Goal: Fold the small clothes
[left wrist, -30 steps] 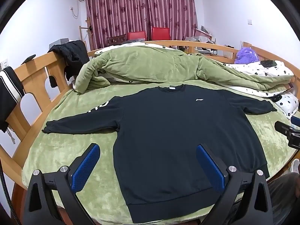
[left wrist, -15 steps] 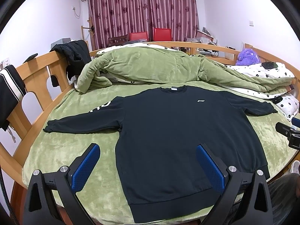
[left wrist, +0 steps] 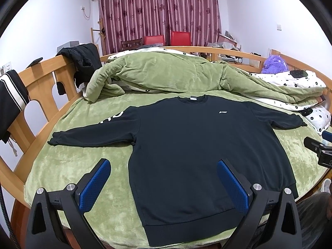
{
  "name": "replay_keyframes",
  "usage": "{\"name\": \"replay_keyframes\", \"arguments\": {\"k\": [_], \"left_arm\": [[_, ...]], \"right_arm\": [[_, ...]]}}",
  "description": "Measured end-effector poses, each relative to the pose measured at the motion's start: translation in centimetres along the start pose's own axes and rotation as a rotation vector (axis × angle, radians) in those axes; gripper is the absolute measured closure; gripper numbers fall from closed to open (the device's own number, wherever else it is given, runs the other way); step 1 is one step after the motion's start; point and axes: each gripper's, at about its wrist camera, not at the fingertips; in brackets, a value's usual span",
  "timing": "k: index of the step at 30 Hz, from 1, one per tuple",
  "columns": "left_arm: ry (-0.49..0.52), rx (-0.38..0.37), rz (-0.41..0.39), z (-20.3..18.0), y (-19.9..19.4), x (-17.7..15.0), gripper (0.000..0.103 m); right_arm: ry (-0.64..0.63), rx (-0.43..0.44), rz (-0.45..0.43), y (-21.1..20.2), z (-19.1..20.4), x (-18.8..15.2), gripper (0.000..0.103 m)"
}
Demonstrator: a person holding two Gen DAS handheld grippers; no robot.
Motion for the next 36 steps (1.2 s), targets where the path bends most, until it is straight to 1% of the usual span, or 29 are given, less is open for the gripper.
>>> {"name": "replay_keyframes", "arguments": {"k": [13, 36], "left_arm": [[0.0, -0.003, 0.001, 0.2, -0.09, -0.1, 0.0], [0.003, -0.002, 0.0, 0.1, -0.29, -0.06, 0.0]], "right_arm": [[0.007, 0.013, 0.011, 0.08, 0.16, 0.12, 0.002], [0.004, 0.007, 0.005, 0.35, 0.19, 0.2, 0.002]]}}
Point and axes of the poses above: each gripper's, at about its wrist camera, not at the fingertips, and y roughly the way its jaws point, z to its left, x to its top, and after that the axes turned 10 degrees about x, right-handed
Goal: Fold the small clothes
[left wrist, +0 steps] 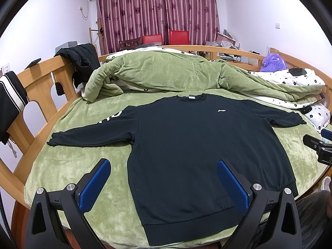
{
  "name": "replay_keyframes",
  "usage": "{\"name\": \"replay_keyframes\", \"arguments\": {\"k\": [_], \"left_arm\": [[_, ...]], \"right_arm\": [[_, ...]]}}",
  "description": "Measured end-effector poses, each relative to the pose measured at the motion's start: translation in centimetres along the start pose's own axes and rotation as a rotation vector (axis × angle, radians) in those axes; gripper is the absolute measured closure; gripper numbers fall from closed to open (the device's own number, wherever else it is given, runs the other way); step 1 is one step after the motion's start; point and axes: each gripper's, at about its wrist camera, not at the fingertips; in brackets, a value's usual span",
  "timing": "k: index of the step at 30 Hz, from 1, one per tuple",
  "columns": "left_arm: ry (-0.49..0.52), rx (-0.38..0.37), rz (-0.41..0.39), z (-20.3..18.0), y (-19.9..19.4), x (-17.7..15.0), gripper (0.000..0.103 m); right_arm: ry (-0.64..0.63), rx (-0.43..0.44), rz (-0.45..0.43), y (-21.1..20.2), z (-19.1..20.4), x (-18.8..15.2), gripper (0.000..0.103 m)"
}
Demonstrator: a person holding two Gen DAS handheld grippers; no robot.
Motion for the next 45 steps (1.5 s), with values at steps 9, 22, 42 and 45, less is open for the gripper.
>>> {"name": "replay_keyframes", "arguments": {"k": [9, 22, 42, 45], "left_arm": [[0.001, 0.001, 0.003, 0.1, 0.0, 0.0, 0.0], [-0.009, 0.001, -0.001, 0.4, -0.1, 0.3, 0.0], [-0.081, 0.069, -0.005, 5.5, 1.5, 3.8, 0.001], [-0.08, 0.088, 0.028, 6.7, 3.6, 4.2, 0.001]], "right_arm": [[0.008, 0.006, -0.004, -0.1, 0.0, 0.0, 0.002], [0.024, 0.015, -0.013, -0.6, -1.2, 0.4, 0.002], [0.128, 0.215, -0.115, -3.8, -3.0, 3.2, 0.001], [0.097, 0.191, -0.113, -2.8, -2.1, 4.7, 0.001]]}}
Point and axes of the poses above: each gripper's, at about its wrist camera, not at the fingertips, and y roughly the way its jaws point, z to its left, x to its top, and after that the axes turned 10 degrees about x, right-handed
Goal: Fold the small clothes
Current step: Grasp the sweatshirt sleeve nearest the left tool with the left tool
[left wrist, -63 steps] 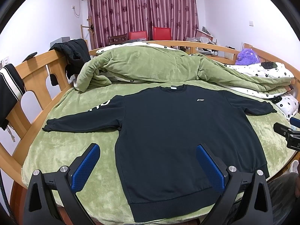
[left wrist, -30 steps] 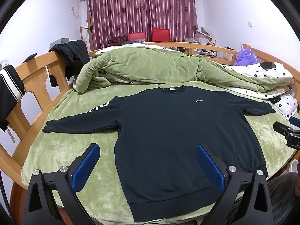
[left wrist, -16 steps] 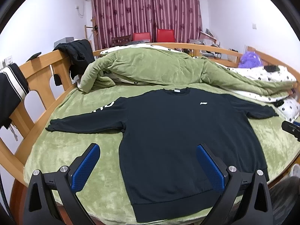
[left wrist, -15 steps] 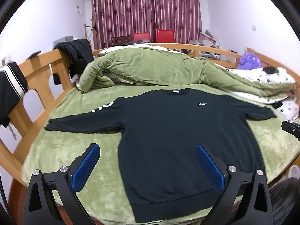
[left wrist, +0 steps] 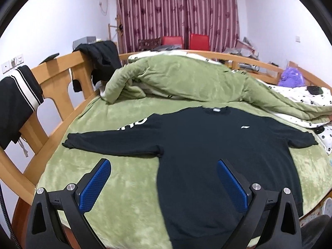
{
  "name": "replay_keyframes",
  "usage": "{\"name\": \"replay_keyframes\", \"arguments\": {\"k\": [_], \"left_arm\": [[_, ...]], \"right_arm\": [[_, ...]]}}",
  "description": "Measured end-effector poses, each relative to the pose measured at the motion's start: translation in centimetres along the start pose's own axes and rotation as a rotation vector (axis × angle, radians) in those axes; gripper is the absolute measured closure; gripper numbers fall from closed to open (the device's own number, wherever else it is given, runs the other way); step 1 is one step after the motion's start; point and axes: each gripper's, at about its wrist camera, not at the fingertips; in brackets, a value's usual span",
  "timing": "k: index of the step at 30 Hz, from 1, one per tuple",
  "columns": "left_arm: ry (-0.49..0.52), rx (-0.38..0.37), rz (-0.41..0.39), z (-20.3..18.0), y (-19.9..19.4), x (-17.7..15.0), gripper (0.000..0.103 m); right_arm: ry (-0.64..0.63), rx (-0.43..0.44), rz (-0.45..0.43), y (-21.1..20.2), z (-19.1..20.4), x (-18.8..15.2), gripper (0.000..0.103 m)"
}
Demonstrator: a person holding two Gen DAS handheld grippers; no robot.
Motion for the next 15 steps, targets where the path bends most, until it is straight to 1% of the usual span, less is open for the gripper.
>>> {"name": "replay_keyframes", "arguments": {"k": [3, 5, 8, 13, 15], "left_arm": [[-0.023, 0.038, 0.036, 1.2, 2.8, -0.5, 0.001], [-0.044, 0.037, 0.06, 2.0, 4.4, -1.1, 0.001], [-0.077, 0.054, 0.081, 3.4, 7.0, -1.9, 0.001], [-0.159, 0.081, 0.127, 6.1, 12.3, -3.6, 0.001], [-0.173, 0.118, 0.141, 6.9, 14.4, -4.0, 0.001]], "right_arm": [[-0.045, -0.046, 0.034, 1.7, 0.7, 0.9, 0.001], [-0.09, -0.065, 0.061, 3.0, 1.3, 1.4, 0.001], [-0.132, -0.088, 0.067, 4.3, 1.6, 1.9, 0.001], [-0.15, -0.039, 0.06, 6.9, 1.6, 3.0, 0.001], [-0.137, -0.024, 0.057, 8.3, 1.6, 3.5, 0.001]]}}
Point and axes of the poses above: each gripper's, at about its wrist camera, not at the fingertips, and y roughly the way its jaws point, z to its left, x to its top, and after that the axes turned 10 degrees about x, right-handed
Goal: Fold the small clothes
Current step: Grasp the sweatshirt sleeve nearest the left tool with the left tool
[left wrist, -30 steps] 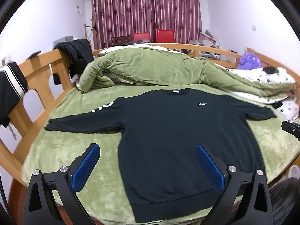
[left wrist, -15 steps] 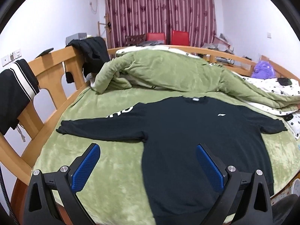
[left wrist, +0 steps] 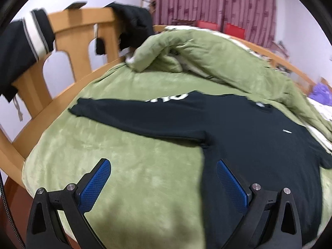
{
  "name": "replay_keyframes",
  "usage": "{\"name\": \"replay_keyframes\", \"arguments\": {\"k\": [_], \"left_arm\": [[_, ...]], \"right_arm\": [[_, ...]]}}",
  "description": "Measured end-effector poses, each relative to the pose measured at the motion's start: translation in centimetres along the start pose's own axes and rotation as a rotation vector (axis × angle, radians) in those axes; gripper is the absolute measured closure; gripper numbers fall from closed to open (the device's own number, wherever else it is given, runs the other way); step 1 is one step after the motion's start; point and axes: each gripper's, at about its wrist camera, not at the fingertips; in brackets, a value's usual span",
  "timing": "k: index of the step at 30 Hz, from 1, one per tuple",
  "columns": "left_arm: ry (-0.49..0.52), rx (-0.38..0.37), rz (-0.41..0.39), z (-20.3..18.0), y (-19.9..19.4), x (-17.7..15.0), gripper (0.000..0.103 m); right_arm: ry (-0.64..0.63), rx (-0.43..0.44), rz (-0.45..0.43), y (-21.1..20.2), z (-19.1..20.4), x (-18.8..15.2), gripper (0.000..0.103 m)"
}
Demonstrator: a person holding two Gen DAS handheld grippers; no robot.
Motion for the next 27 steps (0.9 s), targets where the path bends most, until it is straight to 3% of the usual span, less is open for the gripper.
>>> {"name": "replay_keyframes", "arguments": {"k": [4, 7, 12, 18, 22, 25, 26, 27], "left_arm": [[-0.017, 0.043, 0.066, 1.4, 5.7, 0.9, 0.001], [-0.049, 0.076, 0.088, 2.5, 9.3, 1.9, 0.007], [-0.075, 0.104, 0.125, 4.5, 15.3, 3.8, 0.007], [-0.267, 0.079, 0.183, 8.5, 21.9, 5.1, 0.011], [-0.344, 0.128, 0.212, 10.2, 25.7, 5.5, 0.02], [-0.336, 0.174, 0.193, 10.2, 27.2, 6.3, 0.025], [-0.32, 0.197, 0.178, 9.8, 27.5, 6.7, 0.028], [-0.306, 0.21, 0.169, 9.6, 27.7, 7.0, 0.043]], "right_arm": [[0.062, 0.083, 0.009, 3.9, -0.2, 0.7, 0.001], [0.048, 0.076, 0.053, 7.0, 0.2, 1.0, 0.003], [-0.008, 0.045, 0.14, 12.1, 1.1, 1.8, 0.008], [-0.067, 0.058, 0.153, 17.3, 2.7, 4.1, 0.01], [-0.046, 0.086, 0.168, 20.5, 3.2, 3.1, 0.01], [-0.022, 0.104, 0.185, 22.0, 3.0, 1.2, 0.011], [-0.016, 0.099, 0.191, 22.6, 2.7, 0.3, 0.011], [-0.01, 0.095, 0.208, 23.1, 2.3, -0.4, 0.011]]}}
Point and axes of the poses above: each gripper's, at about its wrist camera, not at the fingertips, and y roughly the way its jaws point, z to its left, x to its top, and after that the axes turned 10 degrees about x, right-handed
